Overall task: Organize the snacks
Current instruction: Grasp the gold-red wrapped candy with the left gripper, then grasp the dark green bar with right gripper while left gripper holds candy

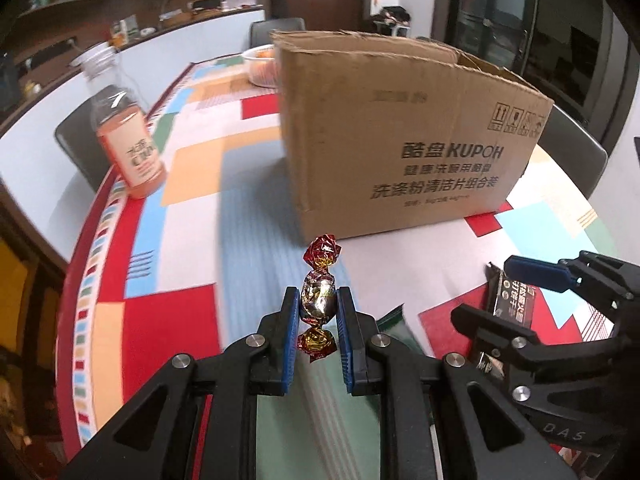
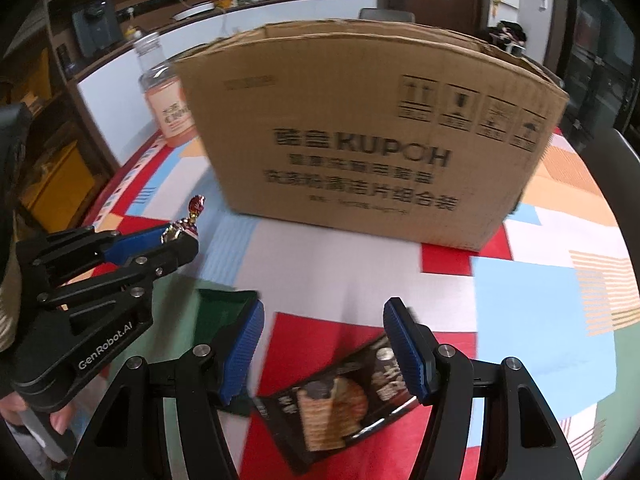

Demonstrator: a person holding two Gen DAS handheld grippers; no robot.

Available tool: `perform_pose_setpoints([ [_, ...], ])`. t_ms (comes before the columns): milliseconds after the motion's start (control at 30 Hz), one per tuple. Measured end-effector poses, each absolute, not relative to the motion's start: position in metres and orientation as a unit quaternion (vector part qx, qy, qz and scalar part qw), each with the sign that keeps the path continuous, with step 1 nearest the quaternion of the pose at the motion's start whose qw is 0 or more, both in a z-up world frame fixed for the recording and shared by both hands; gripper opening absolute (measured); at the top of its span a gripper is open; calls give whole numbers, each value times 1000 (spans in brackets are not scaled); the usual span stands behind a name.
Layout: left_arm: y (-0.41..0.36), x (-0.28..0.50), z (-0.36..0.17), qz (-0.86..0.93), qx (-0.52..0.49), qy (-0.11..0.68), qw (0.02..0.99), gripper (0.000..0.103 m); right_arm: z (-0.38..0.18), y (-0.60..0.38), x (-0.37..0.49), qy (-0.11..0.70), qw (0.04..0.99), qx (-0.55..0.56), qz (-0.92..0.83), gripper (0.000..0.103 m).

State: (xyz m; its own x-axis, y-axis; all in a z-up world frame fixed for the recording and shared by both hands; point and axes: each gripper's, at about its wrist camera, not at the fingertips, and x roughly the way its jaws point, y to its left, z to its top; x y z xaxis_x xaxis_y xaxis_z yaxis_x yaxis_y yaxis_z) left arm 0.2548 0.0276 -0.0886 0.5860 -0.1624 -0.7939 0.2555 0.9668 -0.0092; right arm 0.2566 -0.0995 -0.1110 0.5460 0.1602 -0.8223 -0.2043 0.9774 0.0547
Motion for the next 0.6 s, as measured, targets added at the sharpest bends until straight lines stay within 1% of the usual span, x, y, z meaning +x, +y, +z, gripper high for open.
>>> perform_pose_setpoints([
  [233,61,233,-99,-78,22,449,890,19,-119,-68,249,478,866,-40,139,63],
  [600,84,213,-114,-50,0,458,887,19,-142,-33,253,492,854,-72,155,63],
])
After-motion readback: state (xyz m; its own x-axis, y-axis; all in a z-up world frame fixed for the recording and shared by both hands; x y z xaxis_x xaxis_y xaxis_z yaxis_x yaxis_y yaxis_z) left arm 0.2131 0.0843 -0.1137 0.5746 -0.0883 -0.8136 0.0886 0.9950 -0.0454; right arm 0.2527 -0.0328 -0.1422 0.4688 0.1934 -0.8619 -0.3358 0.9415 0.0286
